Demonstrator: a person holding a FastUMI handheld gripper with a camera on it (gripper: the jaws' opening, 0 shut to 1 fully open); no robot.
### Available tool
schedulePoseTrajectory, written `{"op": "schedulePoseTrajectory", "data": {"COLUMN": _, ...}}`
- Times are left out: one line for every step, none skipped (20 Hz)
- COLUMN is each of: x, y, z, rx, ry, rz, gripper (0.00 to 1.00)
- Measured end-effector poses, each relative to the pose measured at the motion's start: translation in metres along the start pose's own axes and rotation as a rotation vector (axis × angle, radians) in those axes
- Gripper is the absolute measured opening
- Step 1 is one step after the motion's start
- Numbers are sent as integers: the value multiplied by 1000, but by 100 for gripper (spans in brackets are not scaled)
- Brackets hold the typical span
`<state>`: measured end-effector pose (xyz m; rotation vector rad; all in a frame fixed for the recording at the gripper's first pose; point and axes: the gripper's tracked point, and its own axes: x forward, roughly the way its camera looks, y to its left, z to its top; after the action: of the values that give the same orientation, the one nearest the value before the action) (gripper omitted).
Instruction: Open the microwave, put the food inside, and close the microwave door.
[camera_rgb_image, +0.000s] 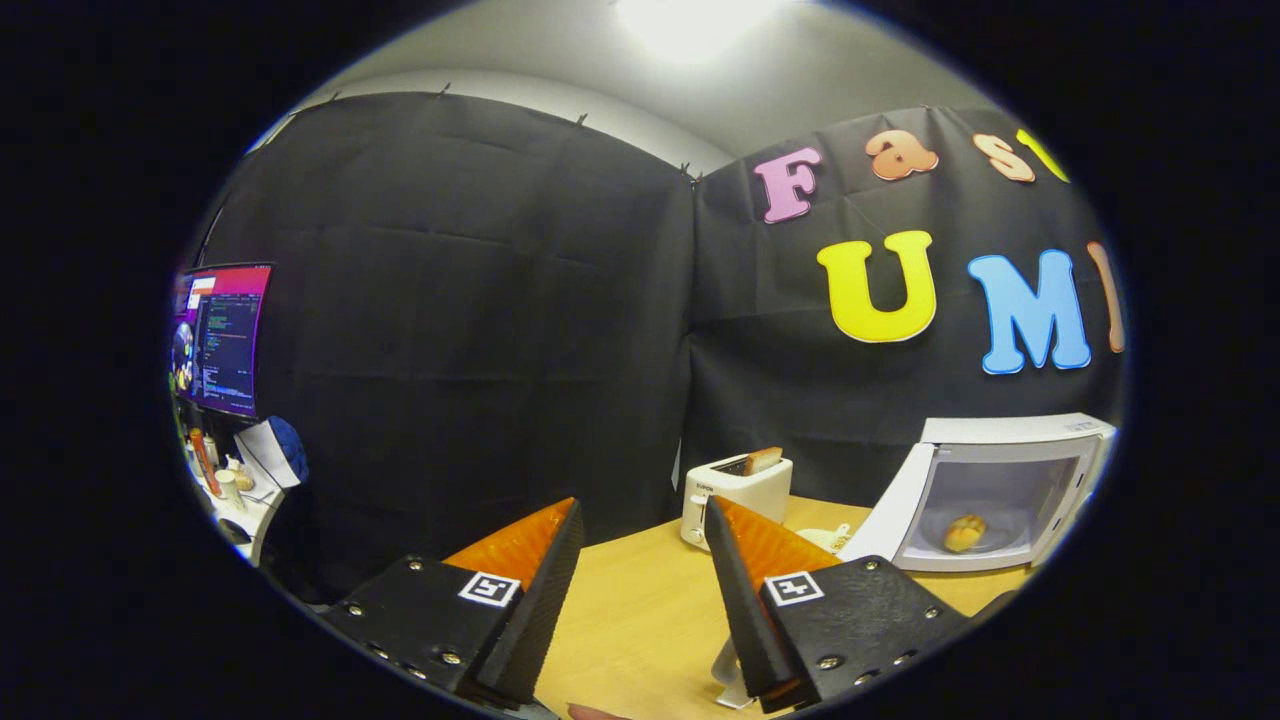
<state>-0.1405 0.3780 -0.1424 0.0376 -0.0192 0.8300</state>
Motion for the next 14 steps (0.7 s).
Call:
{"op": "schedulePoseTrajectory", "data": {"x": 1, "y": -2, "z": -5, "rx": -9, "ry": 9, "rz": -11, "gripper": 72}}
{"op": "schedulePoseTrajectory", "data": {"x": 1, "y": 3, "z": -11, "rx": -14, "ry": 20, "rz": 3, "gripper": 71}}
{"op": "schedulePoseTrajectory", "data": {"x": 5, "y": 7, "z": -17, "rx": -23, "ry": 34, "rz": 4, "gripper": 69}}
{"op": "schedulePoseTrajectory", "data": {"x": 5, "y": 10, "z": -24, "rx": -38, "ry": 48, "rz": 8, "gripper": 60}}
{"op": "schedulePoseTrajectory", "data": {"x": 5, "y": 8, "z": -32, "rx": -60, "ry": 64, "rz": -12, "gripper": 49}}
{"op": "schedulePoseTrajectory", "data": {"x": 6, "y": 0, "z": -39, "rx": -78, "ry": 80, "rz": -53, "gripper": 47}}
{"op": "schedulePoseTrajectory", "data": {"x": 14, "y": -3, "z": -50, "rx": -88, "ry": 105, "rz": -83, "gripper": 34}}
{"op": "schedulePoseTrajectory", "data": {"x": 15, "y": -4, "z": -59, "rx": -82, "ry": 134, "rz": -91, "gripper": 22}}
{"op": "schedulePoseTrajectory", "data": {"x": 19, "y": -4, "z": -75, "rx": -65, "ry": 165, "rz": -94, "gripper": 19}}
{"op": "schedulePoseTrajectory", "data": {"x": 21, "y": -4, "z": -87, "rx": -60, "ry": 204, "rz": -96, "gripper": 19}}
{"op": "schedulePoseTrajectory", "data": {"x": 21, "y": -17, "z": -98, "rx": -71, "ry": 236, "rz": -161, "gripper": 19}}
{"op": "schedulePoseTrajectory", "data": {"x": 20, "y": -25, "z": -104, "rx": -57, "ry": 244, "rz": -181, "gripper": 9}}
{"op": "schedulePoseTrajectory", "data": {"x": 22, "y": -29, "z": -110, "rx": -46, "ry": 254, "rz": -196, "gripper": 5}}
{"op": "schedulePoseTrajectory", "data": {"x": 20, "y": -36, "z": -112, "rx": -37, "ry": 259, "rz": -223, "gripper": 5}}
